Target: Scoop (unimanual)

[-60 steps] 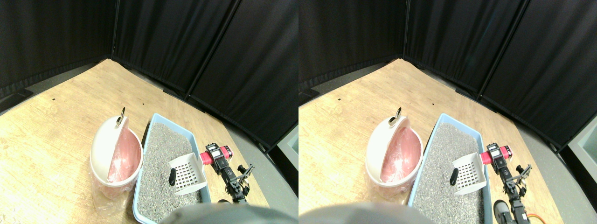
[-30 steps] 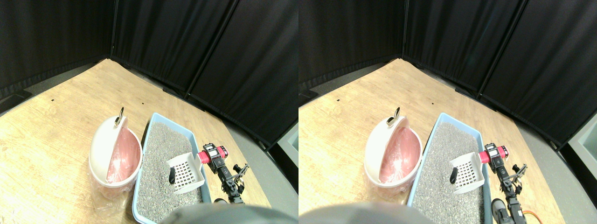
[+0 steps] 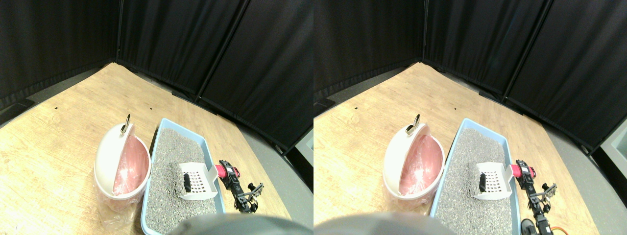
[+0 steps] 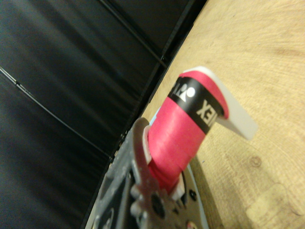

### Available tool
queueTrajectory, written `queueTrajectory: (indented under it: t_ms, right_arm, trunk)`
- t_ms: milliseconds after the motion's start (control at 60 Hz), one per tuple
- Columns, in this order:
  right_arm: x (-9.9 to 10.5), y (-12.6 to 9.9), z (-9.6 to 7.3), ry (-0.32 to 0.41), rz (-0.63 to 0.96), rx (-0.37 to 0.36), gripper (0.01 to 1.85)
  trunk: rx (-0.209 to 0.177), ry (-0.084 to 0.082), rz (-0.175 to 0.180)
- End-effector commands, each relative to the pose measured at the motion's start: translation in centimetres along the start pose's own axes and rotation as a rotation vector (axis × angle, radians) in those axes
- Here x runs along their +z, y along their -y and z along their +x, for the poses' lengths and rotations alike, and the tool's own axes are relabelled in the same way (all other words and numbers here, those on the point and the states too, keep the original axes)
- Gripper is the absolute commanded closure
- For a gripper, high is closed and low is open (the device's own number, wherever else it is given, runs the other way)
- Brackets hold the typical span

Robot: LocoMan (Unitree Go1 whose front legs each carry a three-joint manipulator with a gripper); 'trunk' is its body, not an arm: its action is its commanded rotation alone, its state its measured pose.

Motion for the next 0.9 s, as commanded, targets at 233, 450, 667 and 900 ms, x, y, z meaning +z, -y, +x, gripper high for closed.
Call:
queueTrajectory:
  t_ms: [233, 450, 667, 900]
  right_arm:
    - [4.0, 0.7, 0.6, 0.159, 0.286, -0.113, 1.80]
    - [6.3, 1.0, 1.5, 0.198, 0.405, -0.102, 1.80]
    - [8.5, 1.0, 2.6, 0.209, 0.436, -0.070, 1.80]
    - [8.3, -0.5, 2.9, 0.184, 0.484, -0.034, 1.80]
  trunk:
    - [-0.011, 0.033, 0.012]
    - [-0.012, 0.047, 0.012]
    - [-0.004, 0.057, 0.001]
    - [0.007, 0.056, -0.015]
